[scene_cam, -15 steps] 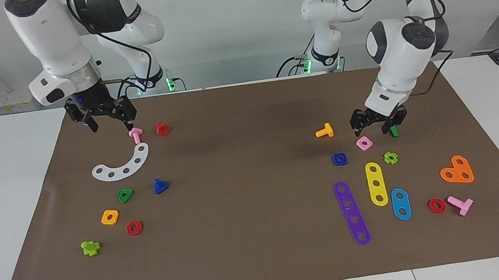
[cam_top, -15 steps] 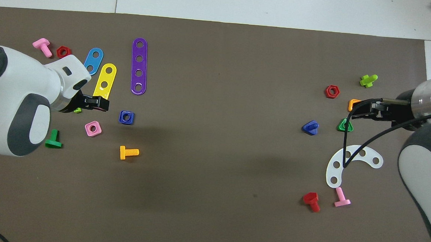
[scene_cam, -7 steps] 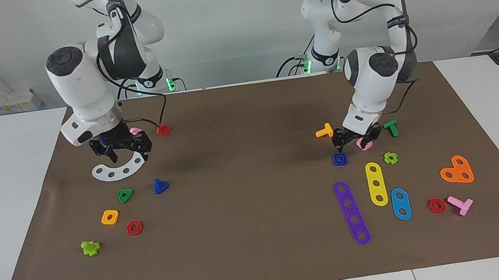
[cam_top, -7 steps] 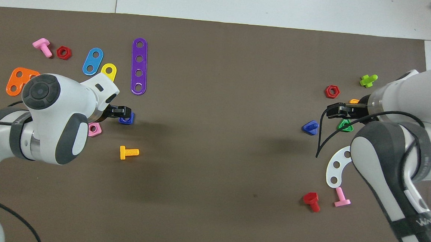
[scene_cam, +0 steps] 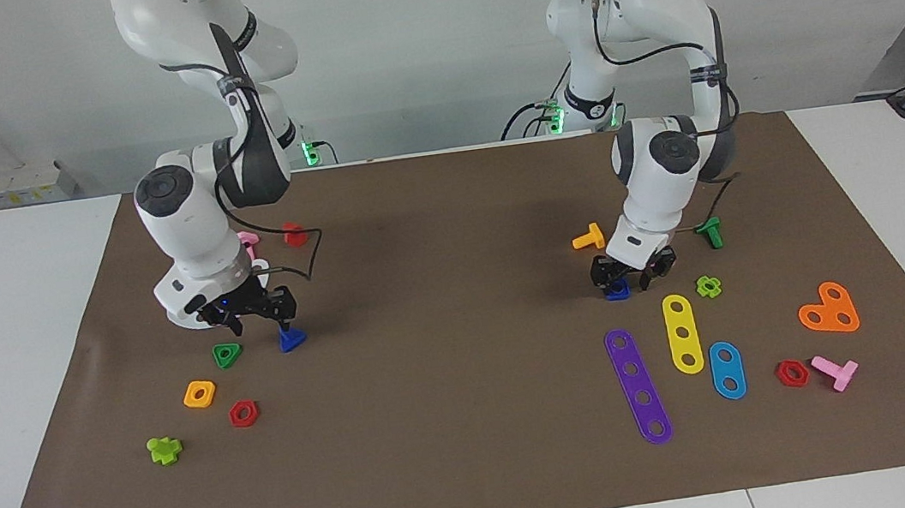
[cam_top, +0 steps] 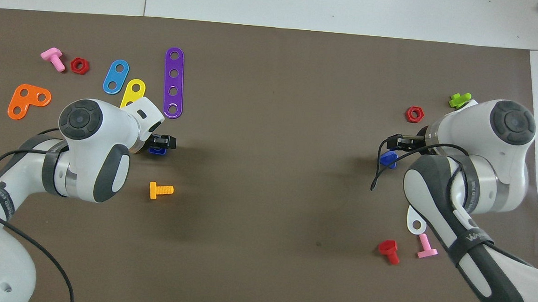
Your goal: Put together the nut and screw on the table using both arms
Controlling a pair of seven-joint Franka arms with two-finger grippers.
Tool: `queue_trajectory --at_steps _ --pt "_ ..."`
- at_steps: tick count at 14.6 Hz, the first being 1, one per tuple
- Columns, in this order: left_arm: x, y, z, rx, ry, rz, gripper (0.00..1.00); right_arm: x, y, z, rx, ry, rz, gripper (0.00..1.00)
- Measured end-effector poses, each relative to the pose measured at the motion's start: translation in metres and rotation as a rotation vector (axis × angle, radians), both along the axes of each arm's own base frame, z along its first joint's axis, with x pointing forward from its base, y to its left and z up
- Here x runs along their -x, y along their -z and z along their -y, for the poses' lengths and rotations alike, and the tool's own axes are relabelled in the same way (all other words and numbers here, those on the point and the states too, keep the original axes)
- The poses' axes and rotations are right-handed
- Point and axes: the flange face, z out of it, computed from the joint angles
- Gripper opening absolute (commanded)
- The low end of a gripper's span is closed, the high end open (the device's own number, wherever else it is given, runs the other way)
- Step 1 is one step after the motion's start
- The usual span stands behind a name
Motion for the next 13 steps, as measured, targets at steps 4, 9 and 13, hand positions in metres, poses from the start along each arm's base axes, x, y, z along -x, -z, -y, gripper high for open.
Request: queue_trajectory --at_steps 4,9,13 --pt "0.001 0.000 0.002 0.000 0.004 -0.001 0.77 0.007 0.019 -0.011 0.000 -0.020 -0.010 0.76" --pt "-0.005 -0.007 -0.003 -0.002 -0.005 0.002 0.77 0.010 0.023 -0.023 -0.001 -0.042 -0.003 0.45" --pt "-0.020 -0.033 0.002 -0.007 0.000 -0.026 0.77 0.010 0.023 -0.023 -0.001 -0.042 -0.004 0.00"
